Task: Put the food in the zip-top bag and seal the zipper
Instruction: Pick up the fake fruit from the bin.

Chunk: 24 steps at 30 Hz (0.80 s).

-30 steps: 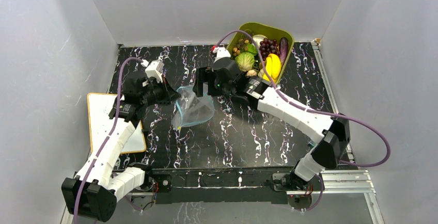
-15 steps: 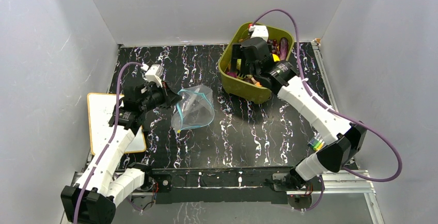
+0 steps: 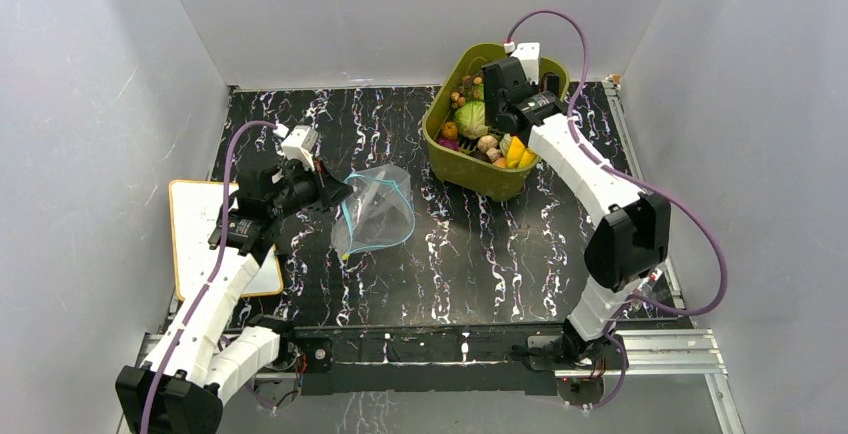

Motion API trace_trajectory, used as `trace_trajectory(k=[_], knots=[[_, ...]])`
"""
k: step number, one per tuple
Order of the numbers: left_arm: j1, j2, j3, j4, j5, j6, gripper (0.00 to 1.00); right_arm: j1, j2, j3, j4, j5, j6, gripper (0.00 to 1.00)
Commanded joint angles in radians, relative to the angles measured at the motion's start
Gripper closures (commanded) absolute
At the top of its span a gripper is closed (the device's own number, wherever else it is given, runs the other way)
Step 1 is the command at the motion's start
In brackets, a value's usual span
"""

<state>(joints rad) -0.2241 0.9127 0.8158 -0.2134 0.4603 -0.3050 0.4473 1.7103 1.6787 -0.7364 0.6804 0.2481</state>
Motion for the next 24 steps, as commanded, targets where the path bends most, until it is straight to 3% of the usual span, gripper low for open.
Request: trace_trajectory(k=[1, 12, 24], knots=[[-0.011, -0.018, -0.008, 0.006, 0.022, 0.023, 1.0, -0.051, 0.04, 0.075, 0.035, -0.025, -0.048, 0.02], [-0.024, -0.029, -0.006, -0.002, 0.018, 0.036, 1.0, -0.146, 0.189, 0.133, 0.041, -0.141, -0.096, 0.05], [-0.026, -0.034, -0.007, -0.007, 0.006, 0.04, 1.0, -0.163, 0.263, 0.126, 0.053, -0.132, -0.133, 0.11]])
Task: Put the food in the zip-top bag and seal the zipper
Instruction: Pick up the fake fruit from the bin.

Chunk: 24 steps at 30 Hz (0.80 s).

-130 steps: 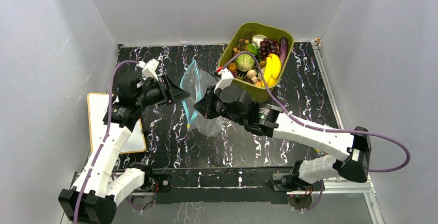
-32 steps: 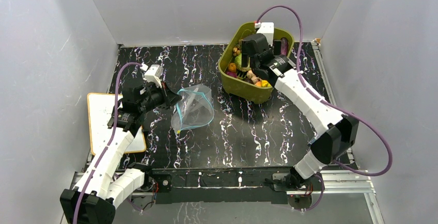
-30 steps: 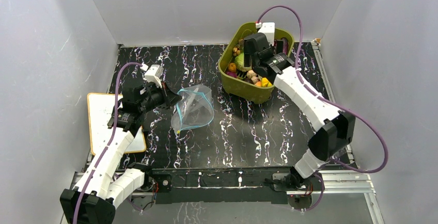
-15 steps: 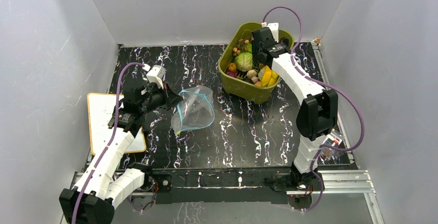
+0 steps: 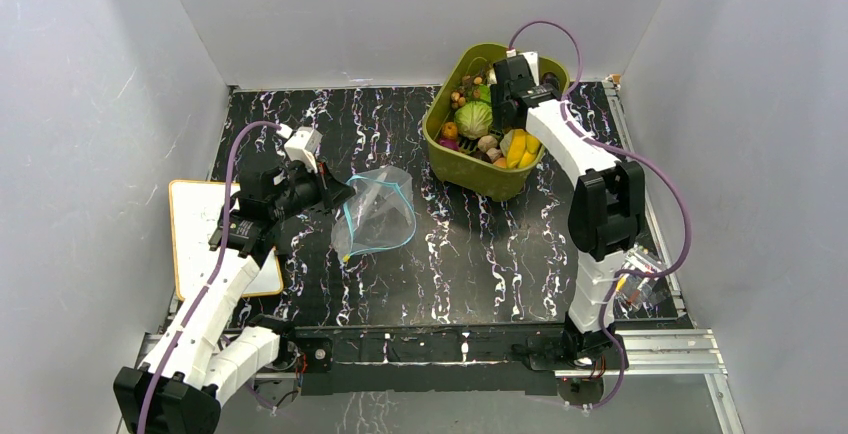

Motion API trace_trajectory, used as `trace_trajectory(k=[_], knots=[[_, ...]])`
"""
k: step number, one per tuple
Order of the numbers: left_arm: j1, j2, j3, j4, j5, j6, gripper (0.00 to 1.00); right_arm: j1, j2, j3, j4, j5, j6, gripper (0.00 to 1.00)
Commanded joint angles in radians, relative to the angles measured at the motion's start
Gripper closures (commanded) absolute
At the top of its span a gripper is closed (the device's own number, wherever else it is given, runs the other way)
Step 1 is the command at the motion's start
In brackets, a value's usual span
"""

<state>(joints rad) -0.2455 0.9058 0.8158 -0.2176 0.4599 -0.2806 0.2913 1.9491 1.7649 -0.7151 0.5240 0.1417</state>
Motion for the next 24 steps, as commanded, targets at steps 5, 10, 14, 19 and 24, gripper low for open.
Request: trace_trajectory(k=[5, 10, 14, 19, 24], knots=[[-0.006, -0.03, -0.005, -0.003, 0.007, 0.015, 1.0, -0.008, 0.034, 0.038, 0.037, 0.047, -0.047, 0.15], [-0.006, -0.034, -0.004, -0.006, 0.001, 0.017, 1.0, -0.008, 0.033, 0.044, 0.039, 0.053, -0.06, 0.28], [-0.006, -0.031, -0.002, -0.008, -0.012, 0.012, 1.0, -0.008, 0.006, 0.04, 0.039, 0.056, -0.055, 0.39], [-0.005, -0.028, -0.005, 0.0, -0.014, 0.009, 1.0, -0.006, -0.066, 0.009, 0.046, 0.069, -0.025, 0.5], [-0.006, -0.006, 0.008, 0.015, -0.064, -0.033, 1.0, -0.002, -0.124, 0.009, 0.041, 0.048, -0.003, 0.61]])
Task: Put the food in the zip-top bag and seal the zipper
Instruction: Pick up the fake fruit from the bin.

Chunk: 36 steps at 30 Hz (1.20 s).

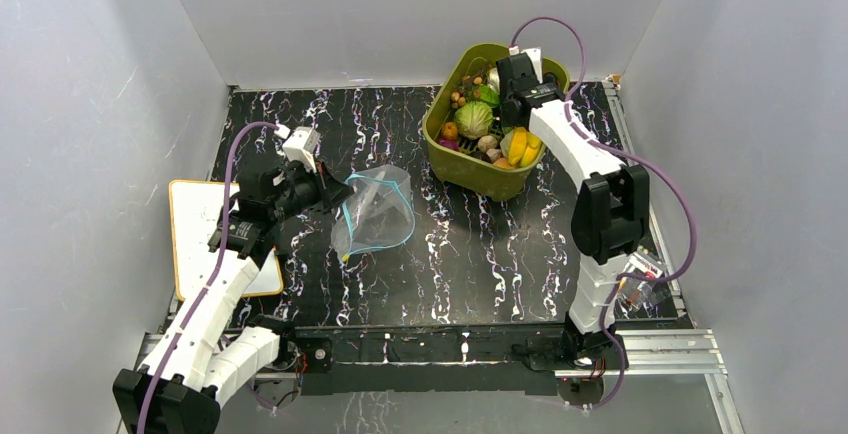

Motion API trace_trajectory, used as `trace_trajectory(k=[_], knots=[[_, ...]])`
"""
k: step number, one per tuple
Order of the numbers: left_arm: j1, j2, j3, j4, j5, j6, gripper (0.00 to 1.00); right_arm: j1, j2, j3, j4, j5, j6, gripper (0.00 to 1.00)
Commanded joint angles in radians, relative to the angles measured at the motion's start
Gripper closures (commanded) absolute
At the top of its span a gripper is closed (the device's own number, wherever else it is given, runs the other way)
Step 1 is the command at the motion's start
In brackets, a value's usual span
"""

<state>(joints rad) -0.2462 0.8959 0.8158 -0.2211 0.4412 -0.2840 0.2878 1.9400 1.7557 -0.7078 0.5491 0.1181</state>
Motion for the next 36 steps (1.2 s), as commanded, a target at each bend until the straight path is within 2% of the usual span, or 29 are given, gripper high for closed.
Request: trace_trajectory(k=[1, 7, 12, 19, 24, 30, 36], knots=[[-0.005, 0.006, 0.014, 0.021, -0.069, -0.044, 1.0, 0.002, -0.123, 0.024, 0.028, 0.023, 0.021, 0.62], [-0.005, 0.043, 0.08, 0.032, -0.09, -0.061, 1.0, 0.011, -0.181, 0.085, -0.045, 0.027, 0.056, 0.66], [-0.005, 0.065, 0.153, 0.039, -0.15, -0.039, 1.0, 0.017, -0.245, 0.114, -0.13, -0.098, 0.084, 0.67], [-0.006, 0.076, 0.193, 0.057, -0.251, 0.022, 1.0, 0.055, -0.347, 0.114, -0.194, -0.182, 0.133, 0.71], [-0.005, 0.1, 0.149, 0.073, -0.309, 0.046, 1.0, 0.127, -0.444, 0.054, -0.193, -0.239, 0.153, 0.72], [-0.005, 0.129, 0.089, 0.09, -0.249, 0.005, 1.0, 0.179, -0.555, -0.01, -0.188, -0.378, 0.193, 0.72], [-0.005, 0.153, 0.064, 0.089, -0.196, -0.035, 1.0, 0.279, -0.658, -0.169, -0.108, -0.529, 0.297, 0.75]])
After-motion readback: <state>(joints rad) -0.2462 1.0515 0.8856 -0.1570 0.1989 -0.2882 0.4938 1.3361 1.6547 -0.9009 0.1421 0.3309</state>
